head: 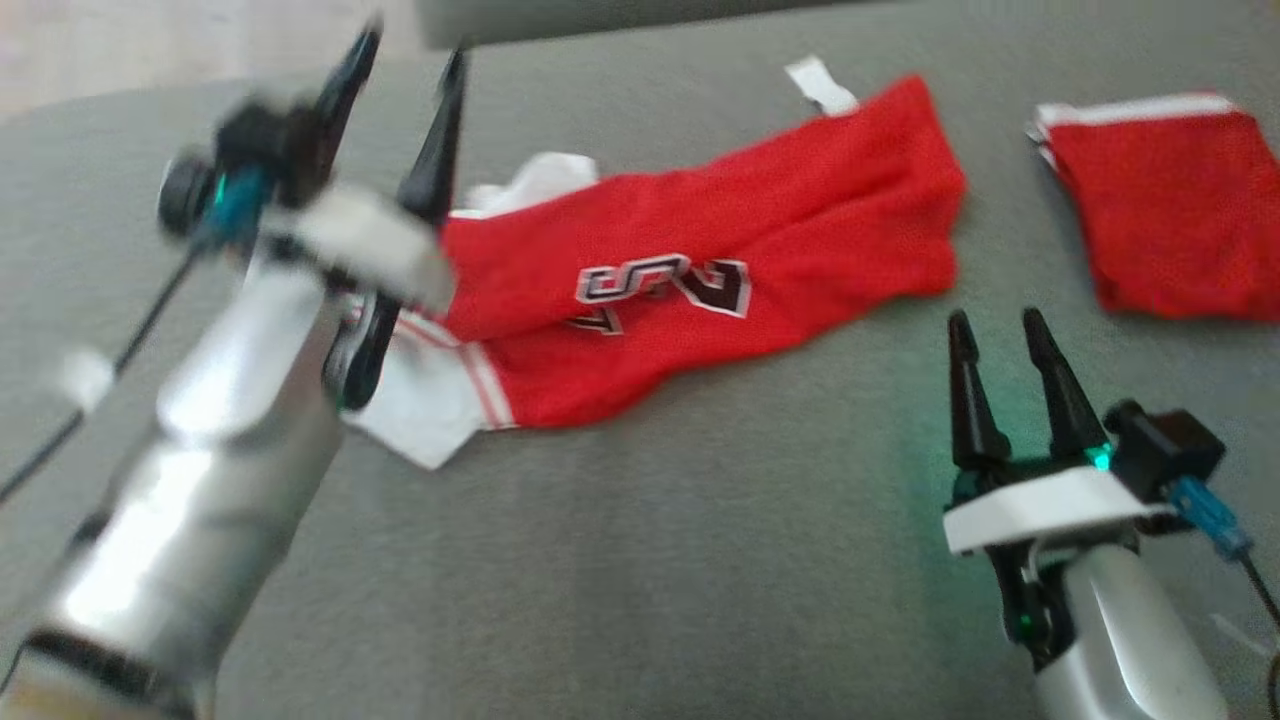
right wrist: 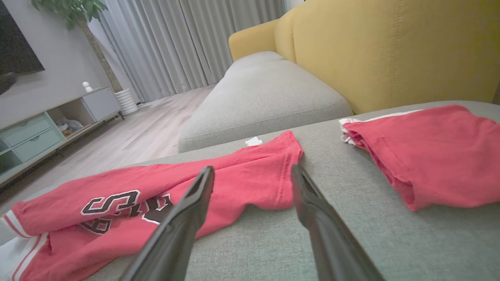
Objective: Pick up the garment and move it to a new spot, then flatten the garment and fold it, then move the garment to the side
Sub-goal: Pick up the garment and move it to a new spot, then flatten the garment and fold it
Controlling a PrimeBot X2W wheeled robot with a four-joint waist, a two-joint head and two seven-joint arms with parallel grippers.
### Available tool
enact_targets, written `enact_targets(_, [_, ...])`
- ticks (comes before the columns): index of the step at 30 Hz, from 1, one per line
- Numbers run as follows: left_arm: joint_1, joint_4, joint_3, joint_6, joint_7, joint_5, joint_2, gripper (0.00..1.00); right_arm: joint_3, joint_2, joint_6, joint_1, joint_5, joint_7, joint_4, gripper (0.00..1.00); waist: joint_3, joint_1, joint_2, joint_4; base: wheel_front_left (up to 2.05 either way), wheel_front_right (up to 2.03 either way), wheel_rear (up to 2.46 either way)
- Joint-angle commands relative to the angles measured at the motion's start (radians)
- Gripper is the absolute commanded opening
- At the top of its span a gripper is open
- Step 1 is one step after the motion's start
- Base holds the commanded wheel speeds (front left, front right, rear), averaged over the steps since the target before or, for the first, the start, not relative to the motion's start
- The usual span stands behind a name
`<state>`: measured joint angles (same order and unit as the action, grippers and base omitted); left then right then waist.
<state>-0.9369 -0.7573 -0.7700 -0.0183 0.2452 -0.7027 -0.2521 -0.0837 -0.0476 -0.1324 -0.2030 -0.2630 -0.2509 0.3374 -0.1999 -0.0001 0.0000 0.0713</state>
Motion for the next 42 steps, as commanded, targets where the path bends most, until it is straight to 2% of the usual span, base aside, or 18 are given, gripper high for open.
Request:
enact_targets(1, [-0.008, 0.035, 0.044, 0.010, 0.011, 0.008, -0.047, 1.00, -0.014, -0.003, 0.002, -0.002, 0.010, -0.011, -0.027, 1.00, 0.077, 0.0001, 0.0000, -0.089, 0.00, 0.00, 0.00])
enact_targets(5, [0.174, 0.118, 0.071, 0.068, 0.016, 0.014, -0.103, 1.00, 0.026, -0.003, 0.002, 0.033, 0.026, -0.011, -0.024, 1.00, 0.123, 0.0001, 0.0000, -0.144, 0.00, 0.00, 0.00])
enact_targets(9, [0.371, 0.252, 0.117, 0.143, 0.016, 0.038, -0.124, 1.00, 0.044, -0.003, 0.002, 0.071, 0.024, -0.011, -0.031, 1.00, 0.162, 0.0001, 0.0000, -0.172, 0.00, 0.00, 0.00])
enact_targets(14, [0.594, 0.411, 0.182, 0.236, 0.016, 0.098, -0.102, 1.00, 0.038, -0.003, 0.002, 0.125, 0.019, -0.011, -0.049, 1.00, 0.199, 0.0001, 0.0000, -0.192, 0.00, 0.00, 0.00])
enact_targets(18, [0.720, 0.498, 0.236, 0.271, 0.016, 0.149, -0.063, 1.00, 0.010, -0.003, 0.002, 0.154, 0.021, -0.011, -0.061, 1.00, 0.216, 0.0001, 0.0000, -0.203, 0.00, 0.00, 0.00])
enact_targets(21, [0.777, 0.532, 0.264, 0.272, 0.016, 0.189, -0.039, 1.00, -0.013, -0.003, 0.002, 0.166, 0.016, -0.011, -0.070, 1.00, 0.220, 0.0001, 0.0000, -0.204, 0.00, 0.00, 0.00])
enact_targets(31, [0.822, 0.533, 0.333, 0.225, 0.017, 0.265, 0.007, 1.00, -0.032, -0.003, 0.002, 0.170, 0.010, -0.011, -0.087, 1.00, 0.205, 0.0001, 0.0000, -0.182, 0.00, 0.00, 0.00])
enact_targets(36, [0.793, 0.472, 0.323, 0.188, 0.006, 0.266, 0.009, 1.00, -0.030, -0.003, 0.002, 0.160, 0.019, -0.011, -0.085, 1.00, 0.173, 0.0001, 0.0000, -0.161, 0.00, 0.00, 0.00])
enact_targets(42, [0.670, 0.334, 0.310, 0.148, -0.077, 0.253, 0.012, 1.00, -0.031, -0.003, 0.002, 0.127, 0.031, -0.011, -0.091, 1.00, 0.084, 0.0001, 0.0000, -0.117, 0.00, 0.00, 0.00])
